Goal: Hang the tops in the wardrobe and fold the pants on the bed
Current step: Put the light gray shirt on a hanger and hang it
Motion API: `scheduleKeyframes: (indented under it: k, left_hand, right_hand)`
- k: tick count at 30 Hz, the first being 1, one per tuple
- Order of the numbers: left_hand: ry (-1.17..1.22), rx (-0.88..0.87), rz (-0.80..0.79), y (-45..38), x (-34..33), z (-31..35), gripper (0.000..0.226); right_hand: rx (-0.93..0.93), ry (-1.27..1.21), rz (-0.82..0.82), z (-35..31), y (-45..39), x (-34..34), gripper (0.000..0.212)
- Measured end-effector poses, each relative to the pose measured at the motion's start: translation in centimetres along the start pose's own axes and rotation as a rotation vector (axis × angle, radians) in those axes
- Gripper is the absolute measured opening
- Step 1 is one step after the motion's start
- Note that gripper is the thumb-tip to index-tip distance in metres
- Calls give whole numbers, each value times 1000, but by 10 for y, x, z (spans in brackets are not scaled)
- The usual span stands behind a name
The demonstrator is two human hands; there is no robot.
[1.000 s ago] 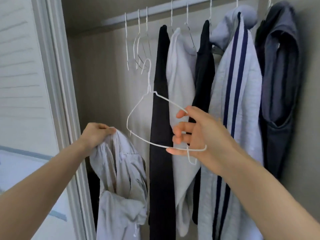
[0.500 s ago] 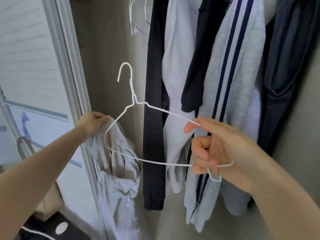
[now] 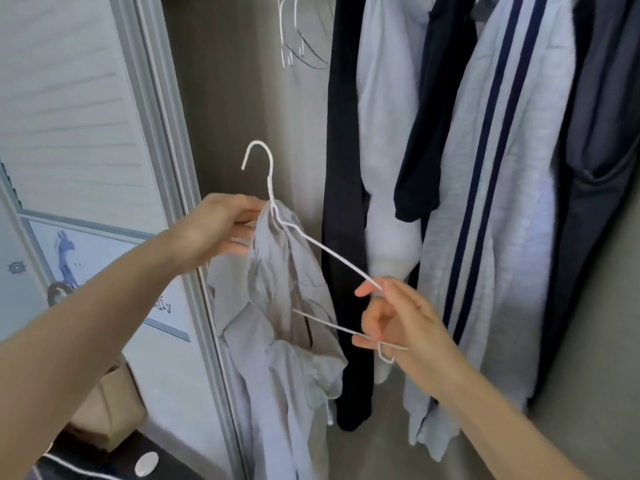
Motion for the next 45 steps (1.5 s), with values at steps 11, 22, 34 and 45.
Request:
scheduleKeyframes:
  k: [11,22,34,45]
  left_hand:
    - [-558,-595,130,24,-21,7,32]
    - [-787,-659,280,28,-41,-15,28]
    - [-458,-500,362,56,46,-43,31]
    - [-834,-467,398,93,93,-118,32]
  right_hand:
    - [68,18,31,-14,15,55,38]
    - [437,1396,279,8,34,15,24]
    - [-236,1384,-513,141,40,-27,42]
    - [96,1410,-534,106,-6,-11,25]
Point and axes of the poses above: each hand's wrist, its own y-axis away from the middle knuckle, its own x-axis out of the back of the hand, z = x × y, the point moved 4 cm from there along -y, towards the middle knuckle, and after that the axes turned 9 degrees about x, right-handed, at the moved point
